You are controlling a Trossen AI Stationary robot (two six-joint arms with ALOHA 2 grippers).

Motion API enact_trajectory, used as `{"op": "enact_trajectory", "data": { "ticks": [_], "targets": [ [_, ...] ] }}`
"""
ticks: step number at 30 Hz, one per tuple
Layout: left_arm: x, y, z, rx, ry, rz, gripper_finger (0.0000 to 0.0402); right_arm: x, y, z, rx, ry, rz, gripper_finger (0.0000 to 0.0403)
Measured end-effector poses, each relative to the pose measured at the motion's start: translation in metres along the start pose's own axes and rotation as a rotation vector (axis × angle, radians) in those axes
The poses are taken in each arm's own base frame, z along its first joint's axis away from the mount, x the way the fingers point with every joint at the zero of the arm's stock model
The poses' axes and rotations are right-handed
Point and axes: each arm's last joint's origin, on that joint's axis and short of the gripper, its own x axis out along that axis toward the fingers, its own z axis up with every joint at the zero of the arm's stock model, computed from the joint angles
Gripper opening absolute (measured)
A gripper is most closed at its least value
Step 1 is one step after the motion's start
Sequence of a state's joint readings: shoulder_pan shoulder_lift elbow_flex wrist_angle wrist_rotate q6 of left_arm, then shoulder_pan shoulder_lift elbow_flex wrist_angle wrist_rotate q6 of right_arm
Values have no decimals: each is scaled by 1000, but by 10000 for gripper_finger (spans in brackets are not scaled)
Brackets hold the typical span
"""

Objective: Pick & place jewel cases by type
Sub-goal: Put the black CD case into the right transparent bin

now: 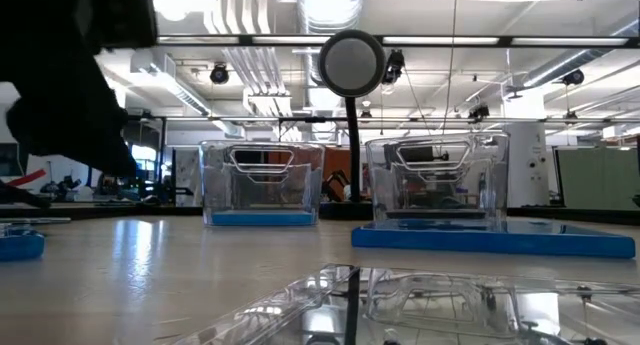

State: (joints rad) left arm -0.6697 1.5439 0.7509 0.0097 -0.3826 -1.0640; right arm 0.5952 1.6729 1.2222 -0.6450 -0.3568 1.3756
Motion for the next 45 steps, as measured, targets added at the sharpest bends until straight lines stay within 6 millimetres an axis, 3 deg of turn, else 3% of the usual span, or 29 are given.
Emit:
{"op": "enact_trajectory", "data": {
  "ticks": [6, 11, 15, 20, 23, 27, 31, 34, 40, 45],
  "targets": [
    [33, -3, 4, -5, 68, -13, 213, 63, -2, 13, -158, 216, 58, 50],
    [58, -5, -3, -45, 105, 75, 213, 113, -14, 33, -198, 201, 39, 39],
    [70, -13, -2, -56, 101, 94, 213, 131, -8, 47, -215, 141, 88, 38],
    [71, -20, 2, -41, 117, 125, 213, 127, -1, 75, -158, -64, 89, 38],
    [69, -17, 1, -29, 132, 155, 213, 110, 1, 98, -118, -252, 74, 38],
    [67, -9, -4, -13, 193, 225, 213, 85, -5, 111, -104, -339, 29, 38],
    [63, -2, -8, -35, 251, 297, 213, 60, -8, 110, -107, -362, -31, 38],
    [61, 1, -9, -66, 289, 347, 213, 56, -12, 108, -94, -353, -59, 38],
    [45, -9, 8, -133, 246, 421, 213, 64, -10, 101, -71, -307, -21, 38],
    [38, 12, 18, -132, 227, 602, 214, 77, -5, 96, -72, -215, 58, 38]
  ]
}}
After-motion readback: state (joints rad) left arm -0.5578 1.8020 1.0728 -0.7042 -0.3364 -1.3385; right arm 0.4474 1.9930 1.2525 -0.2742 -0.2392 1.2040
